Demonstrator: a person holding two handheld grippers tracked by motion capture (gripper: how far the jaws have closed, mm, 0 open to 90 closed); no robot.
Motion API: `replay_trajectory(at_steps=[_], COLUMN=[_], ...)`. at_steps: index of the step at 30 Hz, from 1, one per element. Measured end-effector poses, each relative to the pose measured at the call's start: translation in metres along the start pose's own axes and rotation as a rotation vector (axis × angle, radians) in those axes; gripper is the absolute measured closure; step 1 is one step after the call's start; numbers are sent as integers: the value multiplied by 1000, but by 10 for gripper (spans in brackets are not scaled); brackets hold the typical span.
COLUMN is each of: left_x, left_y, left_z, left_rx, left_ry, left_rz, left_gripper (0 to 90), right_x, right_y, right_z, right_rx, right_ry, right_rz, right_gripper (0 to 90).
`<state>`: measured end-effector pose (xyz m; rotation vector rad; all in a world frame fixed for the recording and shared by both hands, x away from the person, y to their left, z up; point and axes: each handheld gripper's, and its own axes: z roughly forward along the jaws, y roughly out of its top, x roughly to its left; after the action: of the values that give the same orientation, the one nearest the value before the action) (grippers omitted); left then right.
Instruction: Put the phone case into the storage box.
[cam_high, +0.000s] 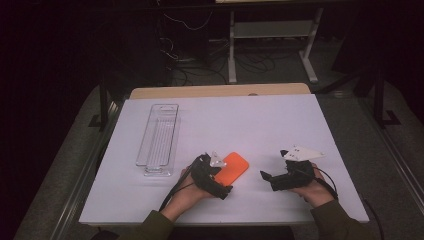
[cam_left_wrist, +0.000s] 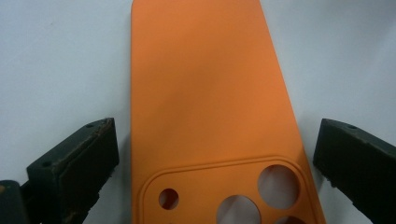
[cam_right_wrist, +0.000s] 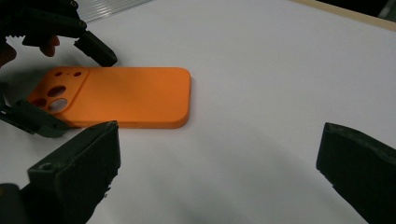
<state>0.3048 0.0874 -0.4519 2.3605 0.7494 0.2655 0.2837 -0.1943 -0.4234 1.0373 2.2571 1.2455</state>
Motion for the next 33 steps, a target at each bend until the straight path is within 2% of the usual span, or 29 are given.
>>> replay_trajectory(at_steps=[8,16,20,22,24,33], left_x=[-1,0,-1,0,0,-1], left_y=[0,-1,-1,-2,-3,-9], left_z=[0,-4,-5,-5,-6,-6], left_rx=[2,5,-9,-13,-15,-60], left_ry=[1,-6,-10,-10,-5,3], left_rz=[-3,26,9,15,26,5], left_gripper=[0,77,106,127,129,138], right_x=[0,1,0,1,1,0], right_y=[0,0,0,0,0,0], right_z=[0,0,0,0,0,1], right_rx=[-1,5,5,5,6,3], right_ry=[0,1,1,1,1,0], right_rz=[0,4,4,6,5,-2], right_gripper=[0,0,0,0,0,0])
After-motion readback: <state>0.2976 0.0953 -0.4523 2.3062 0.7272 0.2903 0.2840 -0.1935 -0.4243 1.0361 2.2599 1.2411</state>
